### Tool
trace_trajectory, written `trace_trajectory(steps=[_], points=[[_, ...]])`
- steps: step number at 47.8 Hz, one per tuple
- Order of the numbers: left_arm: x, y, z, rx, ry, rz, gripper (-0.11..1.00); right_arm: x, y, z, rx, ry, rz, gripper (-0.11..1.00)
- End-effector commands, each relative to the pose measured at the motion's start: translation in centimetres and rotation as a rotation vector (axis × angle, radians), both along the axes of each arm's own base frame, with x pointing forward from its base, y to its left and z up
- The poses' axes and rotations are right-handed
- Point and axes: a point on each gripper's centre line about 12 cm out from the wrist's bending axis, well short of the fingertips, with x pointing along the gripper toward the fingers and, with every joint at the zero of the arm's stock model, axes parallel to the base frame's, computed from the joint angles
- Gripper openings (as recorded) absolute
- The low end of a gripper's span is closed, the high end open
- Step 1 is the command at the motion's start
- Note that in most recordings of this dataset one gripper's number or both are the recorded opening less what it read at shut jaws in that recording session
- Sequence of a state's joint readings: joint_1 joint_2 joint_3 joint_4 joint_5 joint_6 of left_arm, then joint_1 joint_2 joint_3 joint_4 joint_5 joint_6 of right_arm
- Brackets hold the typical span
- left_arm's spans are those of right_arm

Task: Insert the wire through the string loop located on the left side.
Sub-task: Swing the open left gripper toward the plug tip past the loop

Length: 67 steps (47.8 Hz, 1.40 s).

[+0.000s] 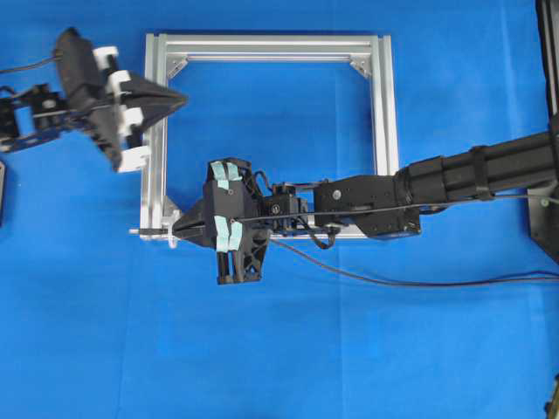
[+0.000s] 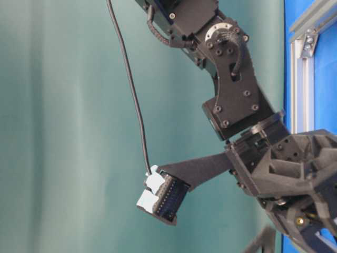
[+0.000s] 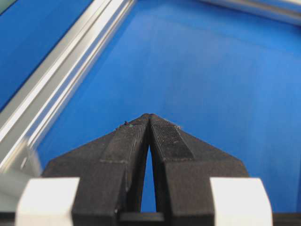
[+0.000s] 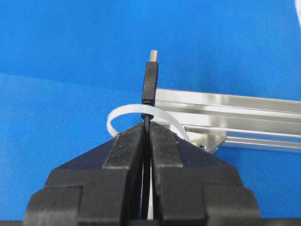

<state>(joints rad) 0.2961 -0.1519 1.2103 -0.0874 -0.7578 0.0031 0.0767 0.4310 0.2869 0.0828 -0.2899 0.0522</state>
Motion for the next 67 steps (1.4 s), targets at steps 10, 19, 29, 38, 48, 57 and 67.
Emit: trace_trajectory(steps=[10, 19, 29, 38, 48, 57, 67], points=[[-3.8, -0.2, 0.6, 0.002, -0.031, 0.041, 0.0, 0.3, -0.3, 1.6, 0.001, -0.037, -0.005, 0.0], [-3.9, -0.5, 0.3, -0.009, -0.005, 0.029, 0.0, 0.3, -0.3, 1.6, 0.001, -0.037, -0.005, 0.0], [-3.5, -2.7, -0.2, -0.02, 0.024, -0.068, 0.0, 0.3, -0.3, 1.6, 0.001, -0.038, -0.005, 0.0], [-3.2, -7.3, -0.1, -0.028, 0.012, -0.265, 0.0, 0.3, -0.5, 1.6, 0.001, -0.038, -0.009, 0.0], [-3.0, -11.4, 0.5, -0.032, -0.014, -0.439, 0.0, 0.4, -0.5, 1.7, 0.003, -0.043, -0.011, 0.0], [-3.1, -13.5, 0.7, -0.03, -0.017, -0.528, 0.0, 0.4, -0.5, 1.6, 0.004, -0.041, -0.011, 0.0], [-3.0, -13.6, 0.6, -0.023, -0.013, -0.535, 0.0, 0.4, -0.5, 1.7, 0.004, -0.043, -0.011, 0.0]])
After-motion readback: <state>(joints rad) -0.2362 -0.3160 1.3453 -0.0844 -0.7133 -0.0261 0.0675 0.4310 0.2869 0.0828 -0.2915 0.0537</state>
